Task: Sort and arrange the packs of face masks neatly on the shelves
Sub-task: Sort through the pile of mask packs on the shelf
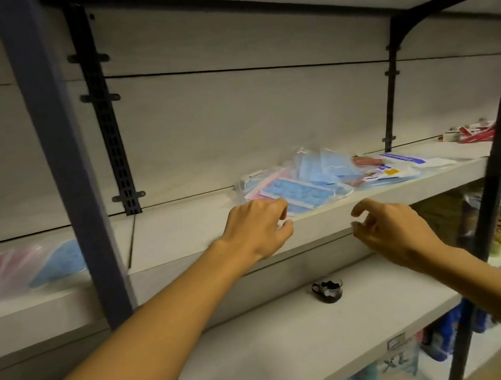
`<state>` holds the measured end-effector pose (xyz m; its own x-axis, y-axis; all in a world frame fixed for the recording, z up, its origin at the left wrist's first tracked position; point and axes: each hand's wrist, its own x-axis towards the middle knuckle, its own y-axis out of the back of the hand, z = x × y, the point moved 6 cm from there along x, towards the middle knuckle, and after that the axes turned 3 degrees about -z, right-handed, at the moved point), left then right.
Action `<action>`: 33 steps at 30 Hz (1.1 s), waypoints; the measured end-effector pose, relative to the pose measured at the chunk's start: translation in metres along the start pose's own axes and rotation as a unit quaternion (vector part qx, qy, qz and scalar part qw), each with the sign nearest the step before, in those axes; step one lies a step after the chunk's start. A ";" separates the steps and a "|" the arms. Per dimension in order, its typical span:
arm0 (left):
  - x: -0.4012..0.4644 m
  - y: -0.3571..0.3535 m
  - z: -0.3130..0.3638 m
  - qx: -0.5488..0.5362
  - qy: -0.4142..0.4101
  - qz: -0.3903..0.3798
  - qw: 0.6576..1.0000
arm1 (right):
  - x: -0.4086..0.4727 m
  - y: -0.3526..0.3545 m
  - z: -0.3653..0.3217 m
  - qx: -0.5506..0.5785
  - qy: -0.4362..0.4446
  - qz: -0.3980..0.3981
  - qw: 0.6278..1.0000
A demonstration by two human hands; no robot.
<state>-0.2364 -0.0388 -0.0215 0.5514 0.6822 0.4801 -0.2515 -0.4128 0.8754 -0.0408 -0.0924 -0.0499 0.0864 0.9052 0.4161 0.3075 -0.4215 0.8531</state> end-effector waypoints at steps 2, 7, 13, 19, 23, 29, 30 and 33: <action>0.032 -0.010 0.005 -0.004 0.006 0.005 1.000 | 0.022 0.009 0.017 -0.015 0.006 0.004 1.000; 0.095 -0.030 0.005 -0.007 0.035 0.007 0.999 | 0.085 0.029 0.053 -0.013 0.013 0.041 0.999; 0.136 -0.048 -0.004 0.017 0.084 -0.010 0.996 | 0.127 0.016 0.083 0.005 0.036 0.045 0.998; 0.151 -0.055 -0.007 0.056 0.143 -0.023 0.988 | 0.172 0.012 0.121 0.022 0.023 0.031 0.999; 0.143 -0.060 -0.017 0.098 0.224 -0.029 0.969 | 0.204 0.008 0.143 0.022 0.027 0.018 0.999; 0.122 -0.066 -0.018 0.124 0.346 -0.062 0.928 | 0.240 -0.006 0.169 -0.022 0.040 -0.026 0.999; 0.119 -0.067 -0.015 0.127 0.365 -0.067 0.920 | 0.244 -0.009 0.172 -0.022 0.042 -0.034 0.998; 0.111 -0.070 -0.006 0.131 0.426 -0.063 0.893 | 0.254 -0.016 0.177 -0.041 0.044 -0.036 0.998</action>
<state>-0.1624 0.0693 -0.0291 -0.2722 0.8985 0.3445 0.0263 -0.3510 0.9360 0.1442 0.1534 -0.0134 -0.0170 0.9263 0.3764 0.2308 -0.3626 0.9029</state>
